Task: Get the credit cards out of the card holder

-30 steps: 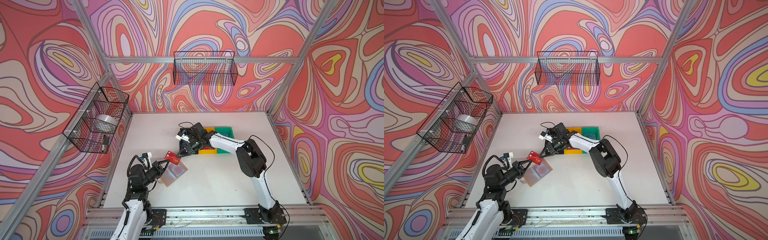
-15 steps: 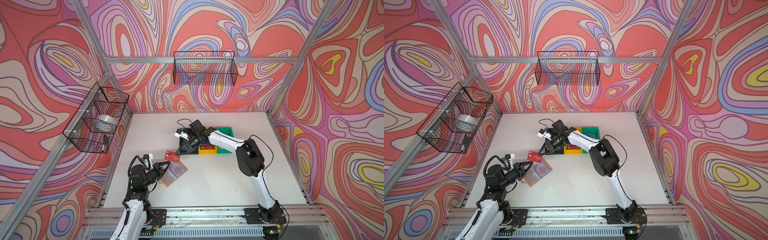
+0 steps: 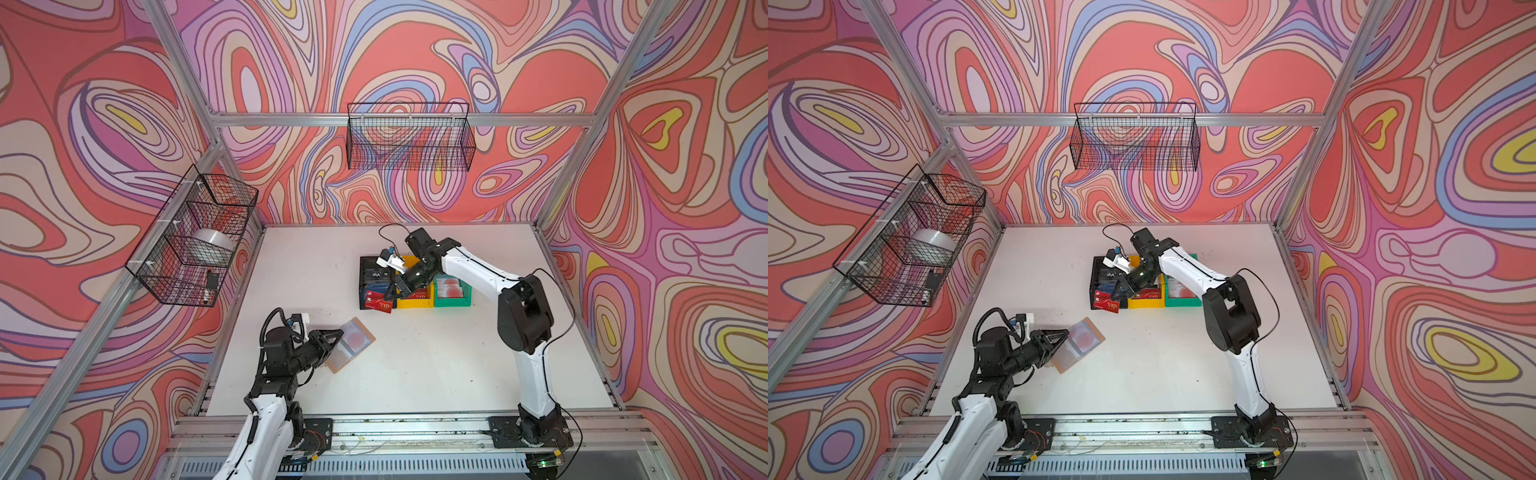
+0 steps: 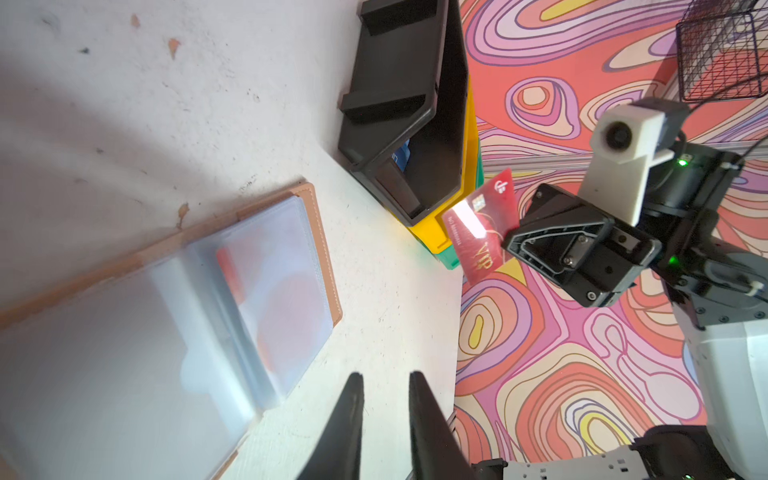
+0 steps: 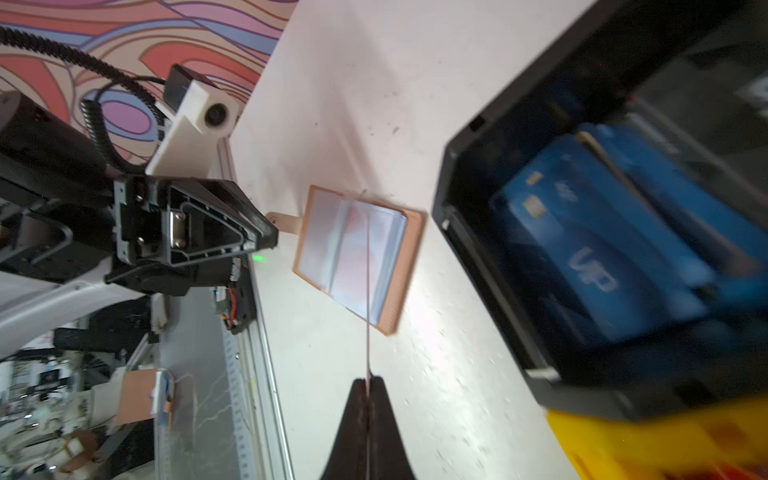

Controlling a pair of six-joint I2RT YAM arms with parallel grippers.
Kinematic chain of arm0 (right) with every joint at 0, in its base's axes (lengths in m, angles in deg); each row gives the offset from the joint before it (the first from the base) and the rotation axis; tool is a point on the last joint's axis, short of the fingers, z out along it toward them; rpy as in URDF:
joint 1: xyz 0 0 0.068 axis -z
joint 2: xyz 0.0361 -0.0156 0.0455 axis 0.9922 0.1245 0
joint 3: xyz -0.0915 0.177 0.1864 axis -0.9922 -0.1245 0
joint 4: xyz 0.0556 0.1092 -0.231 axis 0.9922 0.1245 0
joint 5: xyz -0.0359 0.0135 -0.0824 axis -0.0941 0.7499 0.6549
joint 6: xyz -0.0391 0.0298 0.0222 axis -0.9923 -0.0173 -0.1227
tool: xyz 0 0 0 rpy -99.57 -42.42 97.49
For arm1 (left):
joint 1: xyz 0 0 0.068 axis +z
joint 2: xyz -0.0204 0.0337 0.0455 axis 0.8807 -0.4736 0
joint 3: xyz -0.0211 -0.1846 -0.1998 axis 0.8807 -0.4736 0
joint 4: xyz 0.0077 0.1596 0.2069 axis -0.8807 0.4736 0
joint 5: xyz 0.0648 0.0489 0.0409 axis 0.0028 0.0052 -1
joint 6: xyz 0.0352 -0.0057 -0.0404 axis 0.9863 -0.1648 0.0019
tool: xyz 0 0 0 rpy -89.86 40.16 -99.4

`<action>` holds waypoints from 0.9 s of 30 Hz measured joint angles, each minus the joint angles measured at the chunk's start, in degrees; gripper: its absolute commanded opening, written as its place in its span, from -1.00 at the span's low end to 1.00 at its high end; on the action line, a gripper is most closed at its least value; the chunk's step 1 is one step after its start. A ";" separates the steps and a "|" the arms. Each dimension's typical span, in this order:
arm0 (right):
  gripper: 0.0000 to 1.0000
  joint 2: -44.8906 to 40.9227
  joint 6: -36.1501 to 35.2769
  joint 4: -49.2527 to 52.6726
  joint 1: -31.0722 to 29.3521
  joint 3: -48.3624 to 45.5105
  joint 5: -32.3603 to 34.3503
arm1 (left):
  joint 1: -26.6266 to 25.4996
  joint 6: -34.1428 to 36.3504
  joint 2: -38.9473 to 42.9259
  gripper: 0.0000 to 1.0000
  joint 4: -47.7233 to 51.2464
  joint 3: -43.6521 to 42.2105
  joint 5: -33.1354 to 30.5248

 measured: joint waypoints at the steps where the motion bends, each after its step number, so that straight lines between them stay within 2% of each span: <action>1: -1.00 -2.01 -1.49 0.20 1.64 -0.61 1.57 | 0.00 0.39 -0.42 -0.53 0.44 0.37 0.00; 5: -1.00 -7.67 -7.52 0.28 6.91 -0.92 8.15 | 0.00 1.27 -2.21 -0.53 0.94 1.20 0.00; 8: -1.00 -8.61 -13.66 1.36 8.46 -0.63 12.11 | 0.00 1.46 -3.37 -0.53 0.94 1.25 -0.02; 15: -1.00 -2.29 -27.23 8.63 7.69 2.93 17.31 | 0.00 1.88 -4.61 -0.53 0.96 1.60 0.00; 21: -1.00 0.76 -32.06 10.78 7.67 4.02 18.86 | 0.00 1.90 -4.61 -0.53 1.11 1.62 -0.02; 27: -1.00 2.19 -33.53 10.80 7.67 6.08 18.34 | 0.00 1.90 -4.63 -0.53 1.36 1.62 -0.13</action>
